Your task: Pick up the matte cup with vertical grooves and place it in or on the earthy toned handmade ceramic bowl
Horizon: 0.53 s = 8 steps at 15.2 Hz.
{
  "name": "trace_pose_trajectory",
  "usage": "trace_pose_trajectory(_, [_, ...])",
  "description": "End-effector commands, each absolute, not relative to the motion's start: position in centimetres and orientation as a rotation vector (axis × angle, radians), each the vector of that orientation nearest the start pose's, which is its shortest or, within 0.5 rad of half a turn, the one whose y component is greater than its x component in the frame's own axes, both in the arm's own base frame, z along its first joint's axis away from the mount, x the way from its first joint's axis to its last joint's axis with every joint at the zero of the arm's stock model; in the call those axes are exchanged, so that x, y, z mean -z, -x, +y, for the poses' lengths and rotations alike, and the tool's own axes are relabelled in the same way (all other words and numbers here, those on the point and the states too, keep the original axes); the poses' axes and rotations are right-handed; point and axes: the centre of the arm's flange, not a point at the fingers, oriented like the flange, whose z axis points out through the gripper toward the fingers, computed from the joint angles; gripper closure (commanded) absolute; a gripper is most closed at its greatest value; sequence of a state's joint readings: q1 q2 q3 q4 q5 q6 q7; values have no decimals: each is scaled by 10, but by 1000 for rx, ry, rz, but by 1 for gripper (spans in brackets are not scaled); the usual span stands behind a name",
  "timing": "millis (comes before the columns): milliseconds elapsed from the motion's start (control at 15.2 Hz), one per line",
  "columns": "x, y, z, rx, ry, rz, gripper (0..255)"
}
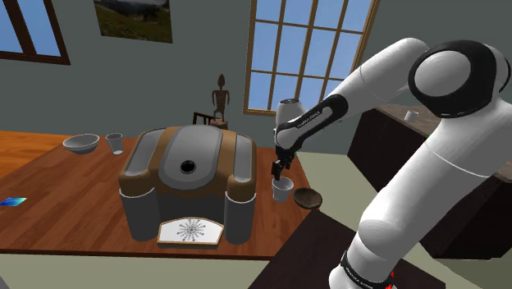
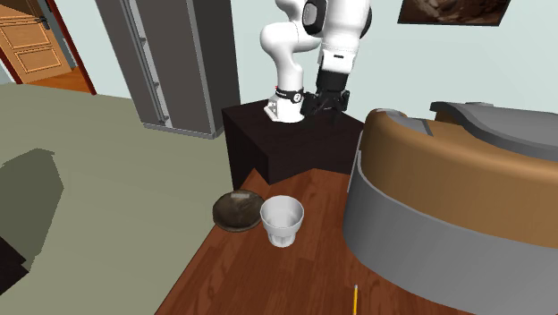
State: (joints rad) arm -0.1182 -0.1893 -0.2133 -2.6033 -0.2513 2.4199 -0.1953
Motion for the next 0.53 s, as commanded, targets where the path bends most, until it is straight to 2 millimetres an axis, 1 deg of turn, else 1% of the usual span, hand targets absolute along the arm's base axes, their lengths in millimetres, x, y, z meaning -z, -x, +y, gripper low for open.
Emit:
trace_pose_trajectory(0, [-296,-414,-151,-43,3271,-89,0])
trace_pose_trajectory(462, [-221,-445,-194,-41,3295,-75,0])
